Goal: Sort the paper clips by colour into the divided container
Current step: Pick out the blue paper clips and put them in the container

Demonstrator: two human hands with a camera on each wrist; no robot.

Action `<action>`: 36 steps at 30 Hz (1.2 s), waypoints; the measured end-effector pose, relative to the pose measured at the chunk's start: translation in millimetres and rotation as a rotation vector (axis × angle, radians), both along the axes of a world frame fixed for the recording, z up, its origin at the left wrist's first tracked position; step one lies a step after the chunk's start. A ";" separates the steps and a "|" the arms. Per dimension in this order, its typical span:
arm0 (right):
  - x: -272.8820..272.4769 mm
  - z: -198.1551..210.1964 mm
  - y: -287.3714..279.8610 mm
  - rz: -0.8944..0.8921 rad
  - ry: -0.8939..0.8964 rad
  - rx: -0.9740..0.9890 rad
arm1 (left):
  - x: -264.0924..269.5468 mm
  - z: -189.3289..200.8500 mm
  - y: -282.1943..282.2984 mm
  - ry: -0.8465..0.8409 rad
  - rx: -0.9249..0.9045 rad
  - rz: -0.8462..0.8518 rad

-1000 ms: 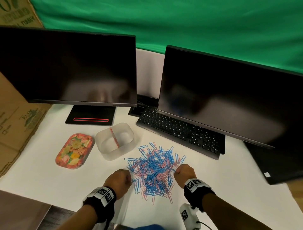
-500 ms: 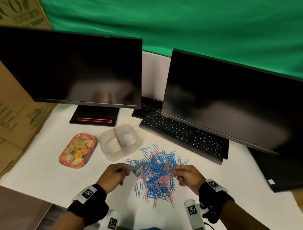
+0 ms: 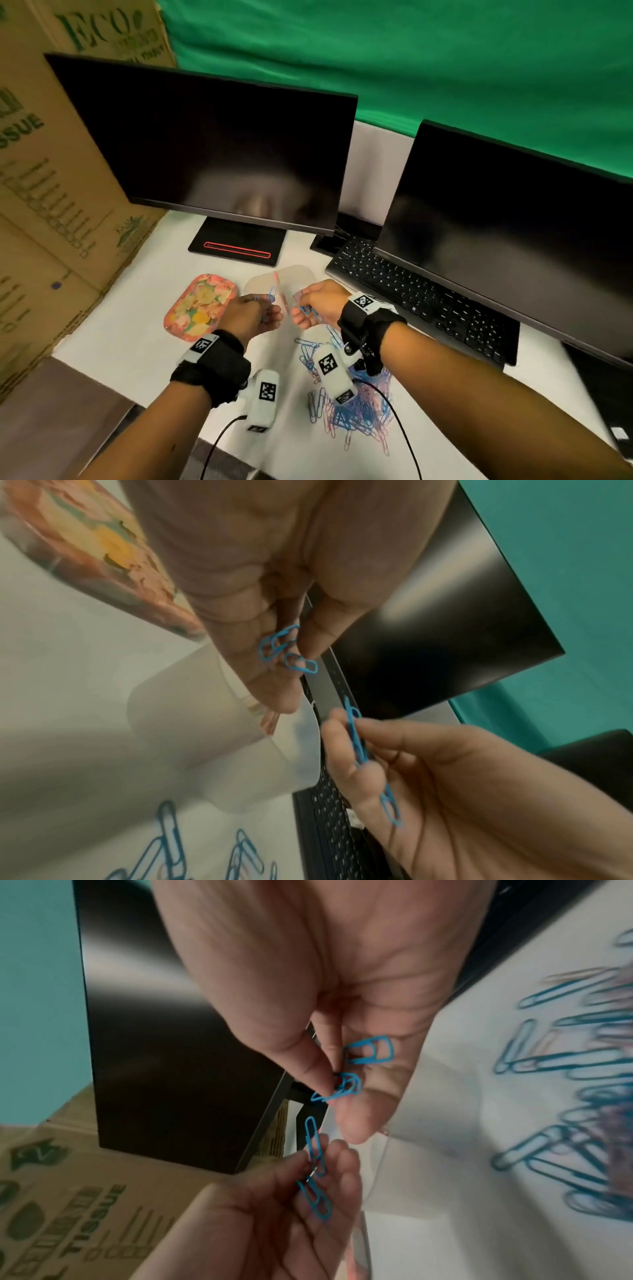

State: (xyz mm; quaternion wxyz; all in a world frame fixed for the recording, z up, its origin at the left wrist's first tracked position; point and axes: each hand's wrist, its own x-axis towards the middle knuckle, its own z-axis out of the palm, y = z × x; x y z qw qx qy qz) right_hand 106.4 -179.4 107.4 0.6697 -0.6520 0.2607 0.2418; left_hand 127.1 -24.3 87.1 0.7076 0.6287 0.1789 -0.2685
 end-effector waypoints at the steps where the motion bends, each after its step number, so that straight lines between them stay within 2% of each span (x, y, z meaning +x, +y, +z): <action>1: 9.6 0.5 6.9 0.017 0.010 -0.019 | 4.2 0.4 0.6 0.017 -0.006 0.019; 4: 30.9 -0.2 19.8 0.030 0.054 -0.053 | 13.8 3.3 0.8 0.066 -0.025 0.072; 7: 43.5 -4.3 20.4 0.103 0.006 -0.148 | 20.4 6.4 1.2 0.076 -0.003 0.111; 11: 44.5 -7.1 15.4 0.149 -0.045 -0.157 | 24.2 7.7 3.4 0.031 0.086 0.064; 16: 24.7 2.3 -5.2 0.042 -0.095 -0.044 | 17.7 9.5 0.6 -0.131 0.158 -0.018; 18: 7.2 3.6 -20.7 0.013 -0.098 -0.043 | 8.2 5.8 -1.8 -0.260 0.218 -0.145; 19: -4.4 1.1 -29.5 0.030 -0.116 -0.131 | 2.4 2.1 -2.8 -0.328 0.266 -0.235; 22: -45.1 -18.0 -56.5 0.173 -0.204 -0.560 | -17.9 -17.4 -8.9 -0.509 0.422 -0.491; 24: -73.2 -31.2 -68.9 0.284 -0.192 -0.718 | -31.2 -32.8 -13.4 -0.603 0.559 -0.661; 28: -125.5 -57.4 -77.1 0.418 -0.188 -0.766 | -63.0 -57.2 -19.6 -0.712 0.771 -1.041; 32: -163.0 -77.9 -70.7 0.568 -0.242 -0.815 | -80.8 -77.8 -15.0 -0.860 0.853 -1.374; 36: -187.9 -85.6 -61.9 0.620 -0.325 -0.846 | -78.4 -86.2 -5.7 -0.905 0.906 -1.451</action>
